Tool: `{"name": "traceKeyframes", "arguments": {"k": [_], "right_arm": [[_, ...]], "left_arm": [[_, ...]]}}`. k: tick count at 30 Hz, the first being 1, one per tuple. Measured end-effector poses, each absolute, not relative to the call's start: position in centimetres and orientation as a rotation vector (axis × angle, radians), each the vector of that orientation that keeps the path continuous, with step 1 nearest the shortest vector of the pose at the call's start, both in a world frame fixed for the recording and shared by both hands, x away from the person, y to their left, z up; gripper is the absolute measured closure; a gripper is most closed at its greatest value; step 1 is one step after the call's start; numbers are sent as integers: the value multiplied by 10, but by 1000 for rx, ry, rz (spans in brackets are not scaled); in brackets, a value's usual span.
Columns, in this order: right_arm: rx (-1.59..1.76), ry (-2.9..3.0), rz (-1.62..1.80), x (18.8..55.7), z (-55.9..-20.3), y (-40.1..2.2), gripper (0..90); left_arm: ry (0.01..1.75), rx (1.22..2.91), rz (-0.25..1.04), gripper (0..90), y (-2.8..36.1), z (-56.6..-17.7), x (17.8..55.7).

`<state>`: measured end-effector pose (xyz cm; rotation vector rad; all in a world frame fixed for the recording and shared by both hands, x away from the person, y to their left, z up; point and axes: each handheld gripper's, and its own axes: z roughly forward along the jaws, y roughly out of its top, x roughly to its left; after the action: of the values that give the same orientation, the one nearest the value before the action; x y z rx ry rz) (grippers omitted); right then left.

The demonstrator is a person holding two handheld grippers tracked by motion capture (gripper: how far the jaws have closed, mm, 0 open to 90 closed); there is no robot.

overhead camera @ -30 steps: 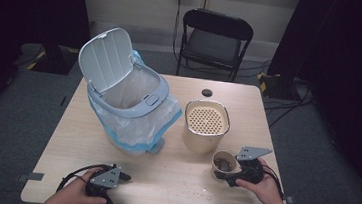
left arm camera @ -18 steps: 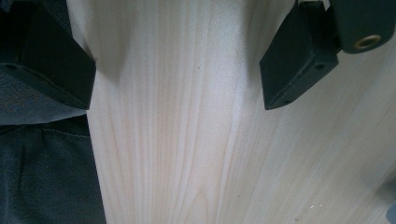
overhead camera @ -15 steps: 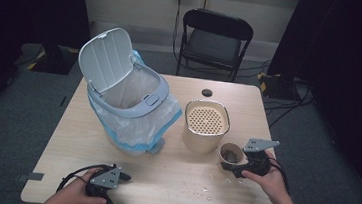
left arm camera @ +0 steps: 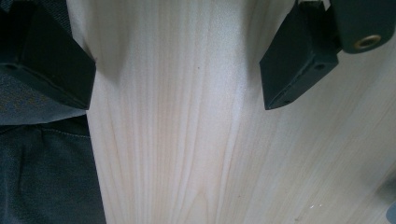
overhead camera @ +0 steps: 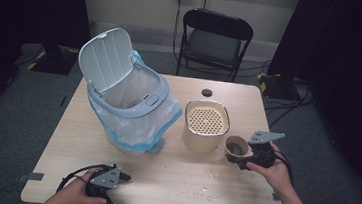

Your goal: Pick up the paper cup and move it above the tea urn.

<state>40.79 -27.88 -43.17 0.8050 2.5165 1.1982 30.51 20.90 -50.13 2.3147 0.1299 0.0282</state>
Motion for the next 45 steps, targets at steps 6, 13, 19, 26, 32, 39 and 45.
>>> {"name": "traceKeyframes", "arguments": {"k": [6,13,19,26,32,39,45], "right_arm": [[820,2507,1180,417,-428,-284,272],[852,2483,1179,428,-426,-291,273],[865,2474,1162,437,-422,-295,274],[887,2457,1153,449,-418,-299,274],[871,2466,1145,461,-416,-301,276],[852,2475,1148,474,-412,-301,276],[833,2472,1168,484,-409,-300,278]], "left_arm": [[131,2315,28,98,209,-501,305],[130,2315,29,98,209,-501,305],[130,2317,29,98,209,-501,305],[130,2312,29,98,209,-501,305],[130,2315,30,98,209,-501,305],[126,2316,27,97,209,-501,305],[125,2317,25,96,209,-501,305]]}}
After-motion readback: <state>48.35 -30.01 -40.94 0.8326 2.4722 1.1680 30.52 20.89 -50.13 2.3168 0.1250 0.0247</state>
